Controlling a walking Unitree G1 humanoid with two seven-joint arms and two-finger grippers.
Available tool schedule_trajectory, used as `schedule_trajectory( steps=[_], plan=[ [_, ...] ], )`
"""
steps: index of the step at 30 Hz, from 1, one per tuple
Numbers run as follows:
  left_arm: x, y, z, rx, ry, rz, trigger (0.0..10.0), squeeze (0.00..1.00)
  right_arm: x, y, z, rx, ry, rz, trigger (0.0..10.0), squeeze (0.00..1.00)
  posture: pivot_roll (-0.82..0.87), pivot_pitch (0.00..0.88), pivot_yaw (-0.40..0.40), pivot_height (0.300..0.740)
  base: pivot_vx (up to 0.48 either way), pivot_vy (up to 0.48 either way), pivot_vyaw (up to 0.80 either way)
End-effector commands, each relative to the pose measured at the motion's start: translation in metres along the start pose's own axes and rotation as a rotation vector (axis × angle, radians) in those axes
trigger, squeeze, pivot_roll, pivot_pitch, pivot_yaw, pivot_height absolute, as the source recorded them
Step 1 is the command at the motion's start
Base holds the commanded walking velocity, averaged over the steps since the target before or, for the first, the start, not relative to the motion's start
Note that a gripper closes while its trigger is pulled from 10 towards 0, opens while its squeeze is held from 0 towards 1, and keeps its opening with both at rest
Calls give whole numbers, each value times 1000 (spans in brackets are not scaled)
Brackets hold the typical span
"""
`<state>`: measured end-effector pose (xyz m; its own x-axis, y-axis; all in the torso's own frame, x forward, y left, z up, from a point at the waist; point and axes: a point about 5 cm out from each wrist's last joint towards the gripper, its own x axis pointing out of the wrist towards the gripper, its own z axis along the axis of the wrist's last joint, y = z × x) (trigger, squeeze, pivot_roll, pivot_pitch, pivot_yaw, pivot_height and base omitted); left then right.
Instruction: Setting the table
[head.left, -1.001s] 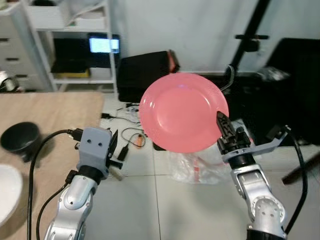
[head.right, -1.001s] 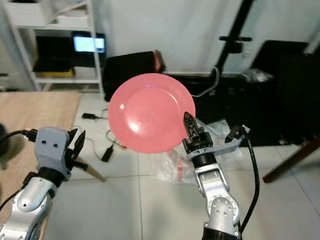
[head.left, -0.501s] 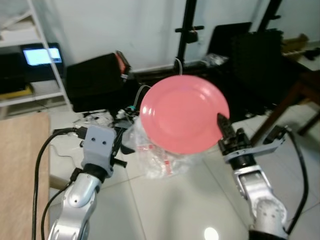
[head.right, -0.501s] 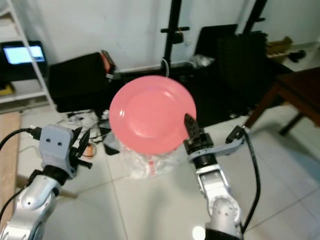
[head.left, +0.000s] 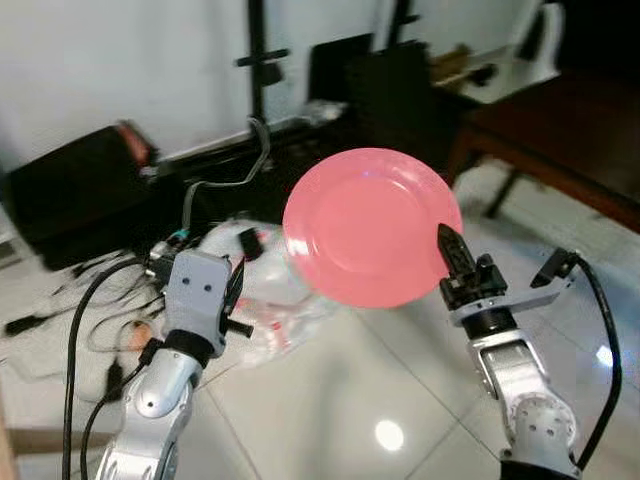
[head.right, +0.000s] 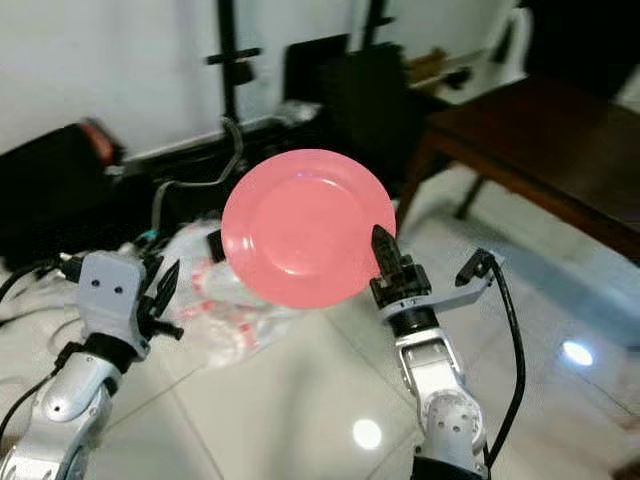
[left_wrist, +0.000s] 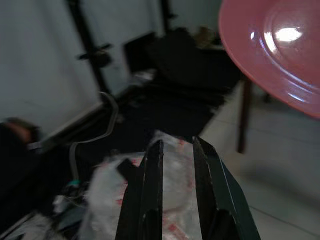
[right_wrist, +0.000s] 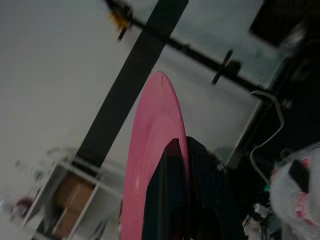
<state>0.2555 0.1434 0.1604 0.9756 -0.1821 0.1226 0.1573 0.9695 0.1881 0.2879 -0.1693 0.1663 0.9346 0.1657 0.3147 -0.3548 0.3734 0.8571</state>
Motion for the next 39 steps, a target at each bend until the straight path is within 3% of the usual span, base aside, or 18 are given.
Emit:
schedule_trajectory(
  steps=[1,10,31,39],
  plan=[
    [-1,-2,-4,-18,24,-9,10000,0,-2,0,1,6,-9,-1,10000,0,1,8,37,740,0,0,-800],
    [0,-4,-4,-118,47,-37,10000,0,-2,0,3,4,-13,-1,10000,0,-1,9,40,740,0,0,-800],
    [11,-1,6,-111,-2,-33,10000,0,-2,1,2,7,-15,4,10000,0,-4,5,43,740,0,0,-800],
    [18,-7,10,-116,-34,-51,10000,0,-1,2,2,-5,-19,6,10000,0,-7,1,45,740,458,0,-200]
  ],
)
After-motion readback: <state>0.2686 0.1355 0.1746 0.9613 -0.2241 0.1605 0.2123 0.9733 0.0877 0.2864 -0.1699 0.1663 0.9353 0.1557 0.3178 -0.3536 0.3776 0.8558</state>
